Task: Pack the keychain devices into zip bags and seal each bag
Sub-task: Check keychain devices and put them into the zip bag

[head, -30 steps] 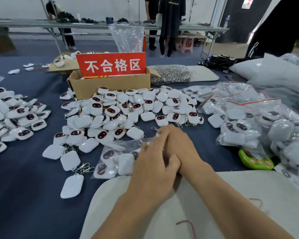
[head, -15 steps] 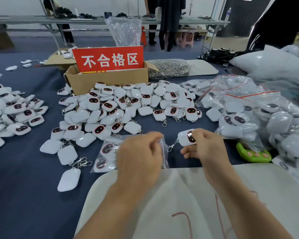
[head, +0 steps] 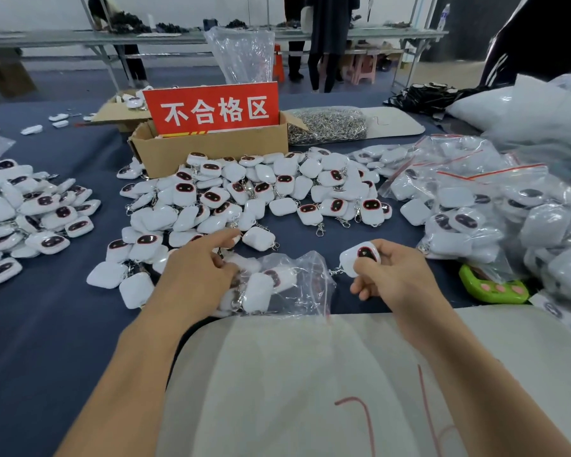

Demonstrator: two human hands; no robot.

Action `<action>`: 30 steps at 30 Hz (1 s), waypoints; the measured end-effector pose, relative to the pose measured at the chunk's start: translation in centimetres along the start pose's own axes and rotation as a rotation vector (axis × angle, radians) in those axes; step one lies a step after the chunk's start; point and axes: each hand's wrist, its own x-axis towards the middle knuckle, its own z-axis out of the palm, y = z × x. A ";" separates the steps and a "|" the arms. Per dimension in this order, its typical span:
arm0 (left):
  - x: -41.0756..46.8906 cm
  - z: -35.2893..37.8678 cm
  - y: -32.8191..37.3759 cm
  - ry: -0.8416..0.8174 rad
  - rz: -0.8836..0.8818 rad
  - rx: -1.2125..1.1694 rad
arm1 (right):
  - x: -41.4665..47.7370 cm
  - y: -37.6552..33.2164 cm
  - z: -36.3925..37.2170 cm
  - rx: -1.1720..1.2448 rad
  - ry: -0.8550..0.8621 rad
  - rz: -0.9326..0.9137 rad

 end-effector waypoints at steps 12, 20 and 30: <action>0.6 -0.6 -1.9 -0.137 -0.013 0.063 | 0.1 0.0 -0.1 -0.005 -0.001 0.003; 1.3 0.4 -1.5 -0.149 -0.123 -0.227 | 0.6 0.1 -0.4 0.165 0.105 0.069; 0.1 0.1 -0.2 0.362 -0.155 -0.157 | 0.7 -0.2 -0.6 0.237 0.086 0.097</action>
